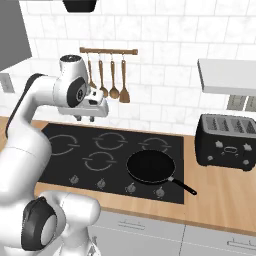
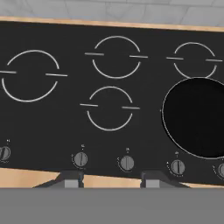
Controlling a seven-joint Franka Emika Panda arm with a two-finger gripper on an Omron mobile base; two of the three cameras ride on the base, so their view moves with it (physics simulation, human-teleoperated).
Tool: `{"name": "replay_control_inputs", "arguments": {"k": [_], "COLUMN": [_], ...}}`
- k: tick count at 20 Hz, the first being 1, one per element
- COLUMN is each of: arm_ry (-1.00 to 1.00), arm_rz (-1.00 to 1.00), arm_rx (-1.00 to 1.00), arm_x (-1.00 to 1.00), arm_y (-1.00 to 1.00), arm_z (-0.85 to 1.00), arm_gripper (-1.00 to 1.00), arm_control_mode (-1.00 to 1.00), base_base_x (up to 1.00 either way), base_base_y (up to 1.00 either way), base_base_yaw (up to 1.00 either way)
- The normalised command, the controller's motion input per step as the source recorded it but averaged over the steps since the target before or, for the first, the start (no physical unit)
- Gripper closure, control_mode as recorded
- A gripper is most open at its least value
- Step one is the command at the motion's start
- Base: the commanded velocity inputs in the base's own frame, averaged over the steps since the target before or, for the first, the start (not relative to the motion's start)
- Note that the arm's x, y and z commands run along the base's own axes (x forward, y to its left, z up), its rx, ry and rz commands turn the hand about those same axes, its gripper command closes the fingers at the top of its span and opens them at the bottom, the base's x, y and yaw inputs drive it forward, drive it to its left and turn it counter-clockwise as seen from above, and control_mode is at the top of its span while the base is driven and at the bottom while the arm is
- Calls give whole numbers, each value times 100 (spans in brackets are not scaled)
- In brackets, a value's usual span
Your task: Pick the kettle from the counter and place it on a stove burner. Then turn the burner on.
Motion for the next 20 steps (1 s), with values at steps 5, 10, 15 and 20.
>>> {"name": "replay_control_inputs", "arguments": {"k": [5, 10, 15, 20], "arm_ry": [-4, -13, -8, -12], "arm_rz": [8, 25, 24, 29], "arm_rx": [-3, -9, -1, -3], "arm_x": [-52, -55, -28, -35], "arm_y": [25, 100, 100, 100], "arm_z": [0, 0, 0, 0], "arm_gripper": [-100, -100, -100, -100], "arm_control_mode": [-100, -100, -100, -100], "base_base_x": [0, 0, 0, 0], "base_base_y": [0, 0, 0, 0], "base_base_yaw": [0, 0, 0, 0]}}
